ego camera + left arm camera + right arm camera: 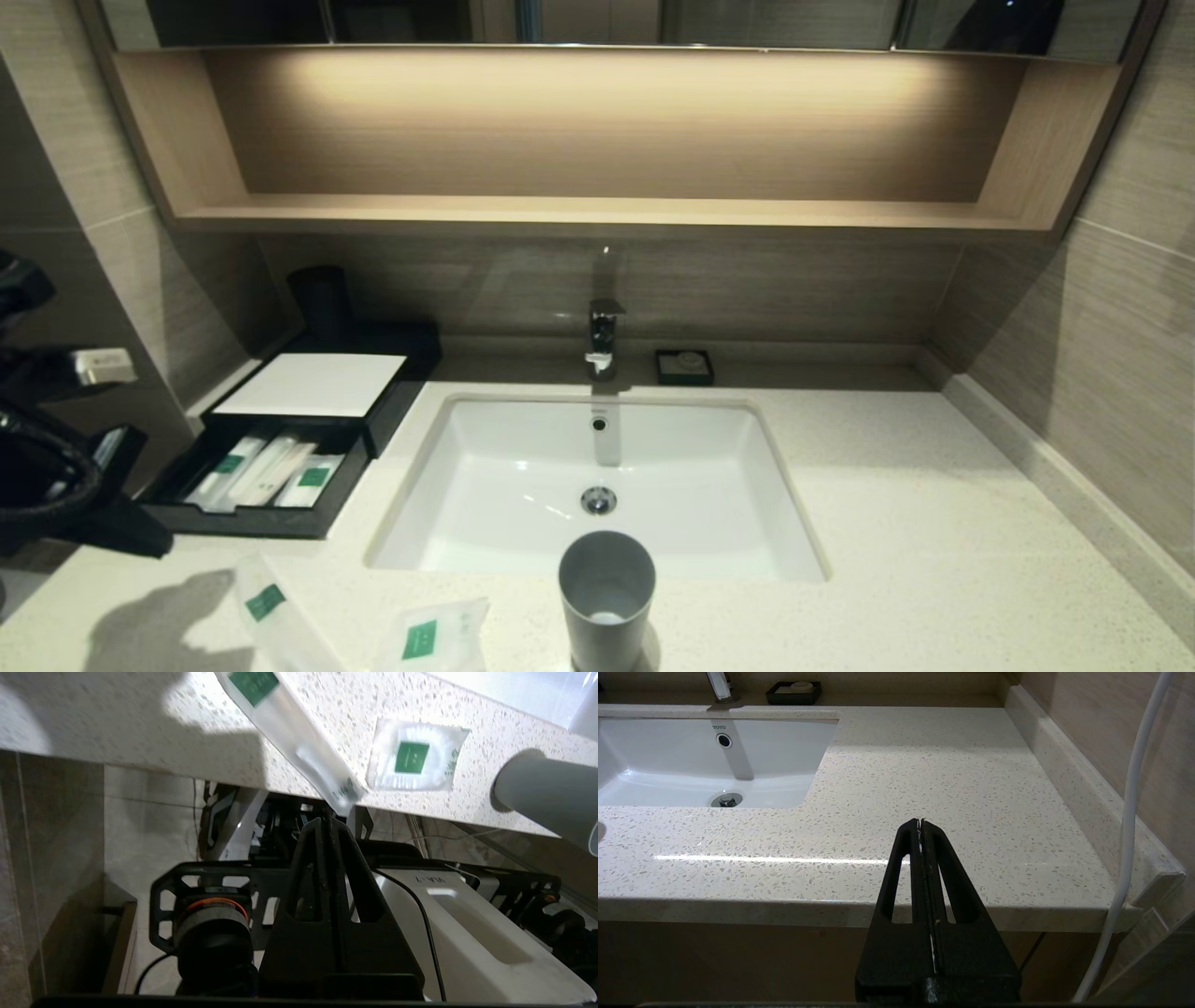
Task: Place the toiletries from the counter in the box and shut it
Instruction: Pick up the bathroom toiletry
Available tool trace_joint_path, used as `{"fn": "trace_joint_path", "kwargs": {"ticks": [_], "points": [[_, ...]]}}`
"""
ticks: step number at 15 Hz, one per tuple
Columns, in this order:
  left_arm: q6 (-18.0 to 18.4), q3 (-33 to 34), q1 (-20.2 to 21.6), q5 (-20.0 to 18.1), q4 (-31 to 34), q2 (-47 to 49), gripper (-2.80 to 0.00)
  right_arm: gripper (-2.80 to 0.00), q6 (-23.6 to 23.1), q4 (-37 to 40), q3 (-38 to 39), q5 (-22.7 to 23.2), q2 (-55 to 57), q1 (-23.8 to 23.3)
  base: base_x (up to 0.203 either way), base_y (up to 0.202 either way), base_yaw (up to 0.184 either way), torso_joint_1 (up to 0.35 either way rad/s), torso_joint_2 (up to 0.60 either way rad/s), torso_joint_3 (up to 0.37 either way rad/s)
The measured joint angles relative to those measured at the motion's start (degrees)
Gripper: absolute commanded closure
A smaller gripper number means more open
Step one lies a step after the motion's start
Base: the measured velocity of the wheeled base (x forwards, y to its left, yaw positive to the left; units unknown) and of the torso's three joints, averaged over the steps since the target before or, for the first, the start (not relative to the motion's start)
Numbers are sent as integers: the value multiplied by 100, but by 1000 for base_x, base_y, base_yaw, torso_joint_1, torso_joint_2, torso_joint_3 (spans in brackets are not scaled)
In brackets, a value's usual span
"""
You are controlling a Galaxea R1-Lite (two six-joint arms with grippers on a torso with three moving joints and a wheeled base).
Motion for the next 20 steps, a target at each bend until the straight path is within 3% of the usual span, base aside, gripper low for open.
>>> {"fn": "trace_joint_path", "kwargs": {"ticks": [4, 8, 16, 20], "points": [[-870, 693, -791, 22, 25, -641, 0, 0, 0, 0, 0, 0, 0, 0, 0, 0, 0, 0, 0, 0], [-1876, 993, -1318, 64, 163, -985, 0, 0, 1, 0, 0, 0, 0, 0, 0, 0, 0, 0, 0, 0], [-3056, 1779, -1707, 206, 49, -774, 0, 0, 3, 0, 0, 0, 0, 0, 0, 0, 0, 0, 0, 0], [-4163, 1866, -2352, 213, -421, -478, 0, 0, 6, 0, 0, 0, 0, 0, 0, 0, 0, 0, 0, 0]]}}
